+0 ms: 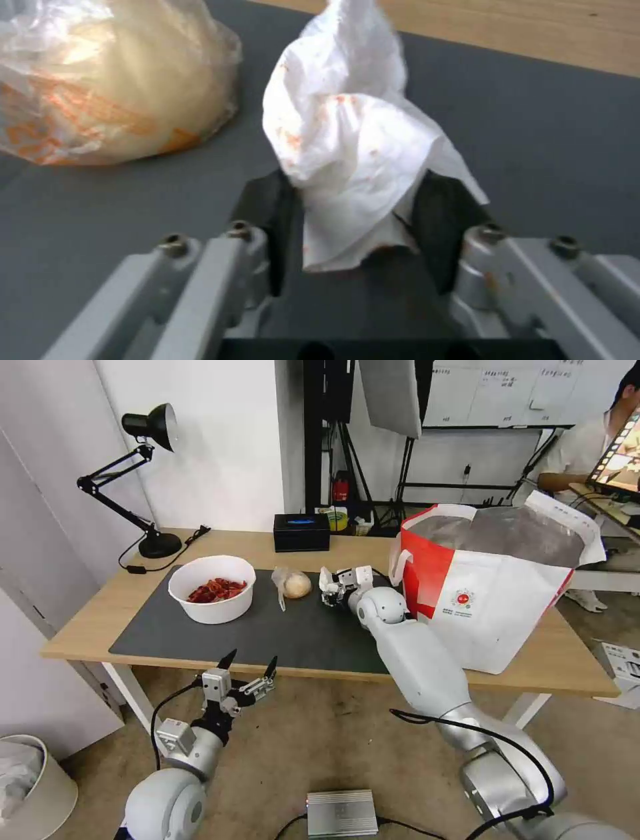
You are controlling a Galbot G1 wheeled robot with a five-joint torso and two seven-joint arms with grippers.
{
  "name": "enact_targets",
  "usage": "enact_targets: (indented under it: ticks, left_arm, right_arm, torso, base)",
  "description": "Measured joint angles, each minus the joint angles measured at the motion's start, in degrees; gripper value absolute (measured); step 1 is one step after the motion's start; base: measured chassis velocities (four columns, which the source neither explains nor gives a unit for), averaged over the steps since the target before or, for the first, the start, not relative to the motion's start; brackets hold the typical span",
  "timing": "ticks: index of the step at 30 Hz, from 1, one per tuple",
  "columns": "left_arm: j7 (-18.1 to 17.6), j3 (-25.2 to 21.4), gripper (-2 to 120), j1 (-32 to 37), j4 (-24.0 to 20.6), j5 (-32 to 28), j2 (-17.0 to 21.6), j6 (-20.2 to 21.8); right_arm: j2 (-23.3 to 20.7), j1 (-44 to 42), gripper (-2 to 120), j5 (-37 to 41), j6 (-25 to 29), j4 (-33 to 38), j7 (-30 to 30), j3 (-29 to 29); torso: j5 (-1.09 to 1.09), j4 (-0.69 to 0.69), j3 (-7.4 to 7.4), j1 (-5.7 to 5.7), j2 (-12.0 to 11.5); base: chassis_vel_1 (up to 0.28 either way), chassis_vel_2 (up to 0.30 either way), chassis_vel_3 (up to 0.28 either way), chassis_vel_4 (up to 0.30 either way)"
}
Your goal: Pick up the trash from the table and place it into the takeout bag.
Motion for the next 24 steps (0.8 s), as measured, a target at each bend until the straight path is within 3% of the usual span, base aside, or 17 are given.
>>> enact_targets:
  ticks: [7,9,24]
  left_arm:
    - [-0.06,0.16,100,-0.01,-0.03,-0.01,-0.05,-0.07]
    - [-0.06,0.2,100,-0.01,-0.03,-0.01,-0.06,-0.07]
    - [-0.07,0.79,100,-0.07,0.28,0.36,-0.45,-0.1]
  right_arm:
    - [-0.6,-0.4,5,0.33,0.12,2.16,0.67,0.47]
    - [-0.77,-0.54,1,0.34,0.12,2.85,0.95,0.57]
    - [-4.55,-3.29,0,-0.24,-0.08,12.66,3.58,3.08]
  torso:
    - [0.0,0.01,0.01,0.0,0.0]
    - [0.0,0.0,0.01,0.0,0.0]
    - [0.01,0.0,0.01,0.0,-0.01]
  base:
    - [0.0,0.0,0.0,0.0]
    - [0.0,0.0,0.0,0.0]
    - [0.0,0.0,0.0,0.0]
